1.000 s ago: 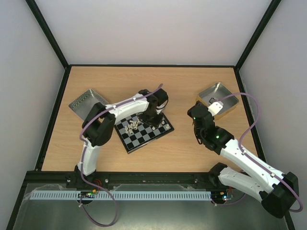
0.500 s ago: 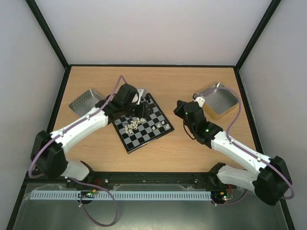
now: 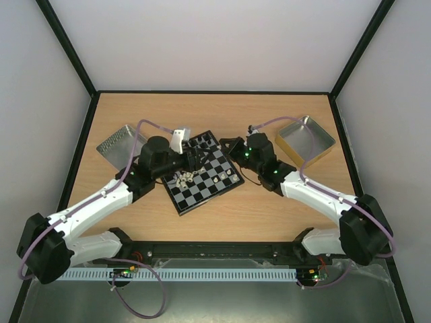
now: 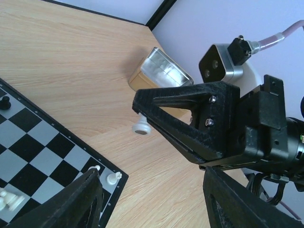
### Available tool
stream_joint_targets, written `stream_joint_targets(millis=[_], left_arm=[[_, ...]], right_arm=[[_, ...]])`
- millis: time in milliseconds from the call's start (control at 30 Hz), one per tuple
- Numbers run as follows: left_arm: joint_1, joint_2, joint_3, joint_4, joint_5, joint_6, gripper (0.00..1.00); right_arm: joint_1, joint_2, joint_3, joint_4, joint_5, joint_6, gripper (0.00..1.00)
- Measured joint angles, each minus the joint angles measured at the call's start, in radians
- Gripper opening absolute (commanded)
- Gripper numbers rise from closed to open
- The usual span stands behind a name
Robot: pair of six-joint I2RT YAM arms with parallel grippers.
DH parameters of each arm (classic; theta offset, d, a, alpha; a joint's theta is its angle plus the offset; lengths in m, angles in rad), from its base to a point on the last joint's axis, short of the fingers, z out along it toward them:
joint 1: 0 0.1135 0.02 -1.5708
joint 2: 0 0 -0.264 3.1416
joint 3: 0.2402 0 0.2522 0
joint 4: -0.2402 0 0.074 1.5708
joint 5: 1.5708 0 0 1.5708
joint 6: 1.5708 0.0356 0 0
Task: Set up the chess pieces on the board
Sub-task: Place the chess piece on the chessboard.
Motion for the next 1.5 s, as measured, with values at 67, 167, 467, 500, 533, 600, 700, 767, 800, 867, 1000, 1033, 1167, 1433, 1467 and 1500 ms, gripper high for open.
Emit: stream_joint_targets(millis=[67, 167, 467, 500, 533, 600, 700, 767, 800, 867, 1000, 1033, 1167, 1433, 1467, 1500], left_arm=[[0.0, 0.002, -0.017, 0.037, 0.004, -0.006, 0.55], [0.0, 0.023, -0.022, 0.072, 0.012, -0.01, 0.48], [0.0, 0.093, -0.019, 0.113, 0.024, 0.017, 0.4], [0.0, 0.095, -0.019, 0.115, 0.021, 0.024, 0.39], [0.0, 0.096, -0.019, 0.117, 0.017, 0.032, 0.38], [0.0, 0.1, -0.016, 0.119, 0.017, 0.049, 0.36], [0.0, 0.108, -0.004, 0.118, 0.023, 0.08, 0.33], [0.001, 0.113, 0.002, 0.117, 0.033, 0.106, 0.32], [0.001, 0.113, 0.005, 0.116, 0.037, 0.123, 0.32], [0.001, 0.113, 0.008, 0.114, 0.044, 0.155, 0.32], [0.001, 0.113, 0.009, 0.098, 0.065, 0.222, 0.3], [0.001, 0.113, 0.009, 0.094, 0.072, 0.242, 0.29], [0.002, 0.111, 0.009, 0.093, 0.078, 0.286, 0.24], [0.002, 0.106, 0.009, 0.087, 0.075, 0.333, 0.09], [0.002, 0.106, 0.009, 0.086, 0.076, 0.348, 0.08], [0.002, 0.106, 0.009, 0.084, 0.078, 0.362, 0.06]], right_arm=[[0.0, 0.014, 0.014, 0.016, -0.039, 0.033, 0.02], [0.0, 0.029, 0.029, 0.035, -0.089, 0.08, 0.02], [0.0, 0.038, 0.031, 0.051, -0.186, 0.144, 0.02], [0.0, 0.038, 0.031, 0.051, -0.192, 0.146, 0.02], [0.0, 0.038, 0.032, 0.051, -0.199, 0.147, 0.02], [0.0, 0.038, 0.032, 0.051, -0.214, 0.147, 0.02], [0.0, 0.039, 0.033, 0.051, -0.234, 0.148, 0.02], [-0.003, 0.039, 0.034, 0.051, -0.24, 0.146, 0.02], [-0.005, 0.039, 0.035, 0.051, -0.245, 0.146, 0.02], [-0.007, 0.039, 0.04, 0.051, -0.255, 0.146, 0.02], [-0.007, 0.039, 0.049, 0.057, -0.293, 0.145, 0.02], [-0.006, 0.039, 0.049, 0.058, -0.298, 0.143, 0.02], [-0.008, 0.039, 0.049, 0.057, -0.315, 0.139, 0.02], [-0.012, 0.039, 0.049, 0.057, -0.337, 0.108, 0.08], [-0.013, 0.039, 0.049, 0.054, -0.34, 0.097, 0.12], [-0.013, 0.038, 0.05, 0.049, -0.344, 0.087, 0.17]])
